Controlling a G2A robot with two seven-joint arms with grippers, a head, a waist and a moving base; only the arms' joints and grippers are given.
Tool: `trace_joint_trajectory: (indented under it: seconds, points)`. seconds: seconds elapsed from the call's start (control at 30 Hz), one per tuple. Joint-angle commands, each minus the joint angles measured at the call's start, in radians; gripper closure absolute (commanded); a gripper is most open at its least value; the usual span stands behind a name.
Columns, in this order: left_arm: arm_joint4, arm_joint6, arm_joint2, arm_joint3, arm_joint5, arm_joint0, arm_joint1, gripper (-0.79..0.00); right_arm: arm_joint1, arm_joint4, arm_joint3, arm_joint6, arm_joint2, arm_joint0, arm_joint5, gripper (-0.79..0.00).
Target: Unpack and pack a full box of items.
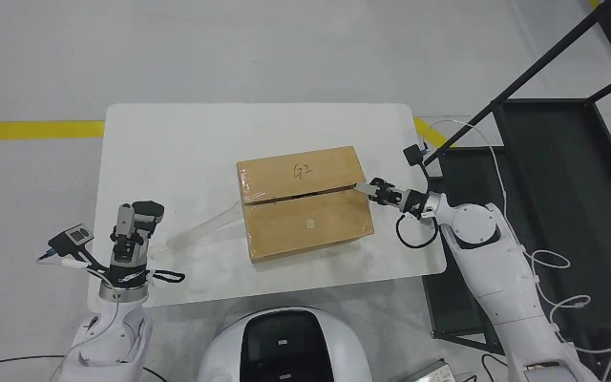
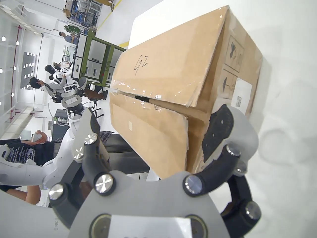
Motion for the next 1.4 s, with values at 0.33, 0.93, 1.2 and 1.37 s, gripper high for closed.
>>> trace_joint_trajectory:
  seconds: [0.33, 0.93, 1.2, 1.37]
  points:
    - [0.0, 0.0, 0.0, 0.0, 0.0, 0.0, 0.0, -0.785, 0.003, 0.159, 0.073, 0.128, -0.025, 0.041, -0.043, -0.785]
    - [0.0, 0.0, 0.0, 0.0, 0.0, 0.0, 0.0, -0.785, 0.03, 0.321, 0.063, 0.317, 0.017, 0.032, -0.196, -0.785]
    - [0.0, 0.0, 0.0, 0.0, 0.0, 0.0, 0.0, -0.785, 0.057, 0.352, -0.06, 0.337, 0.027, -0.03, -0.177, -0.785]
    - [0.0, 0.0, 0.0, 0.0, 0.0, 0.0, 0.0, -0.785, 0.082, 0.36, -0.159, 0.348, 0.042, -0.081, -0.166, -0.785]
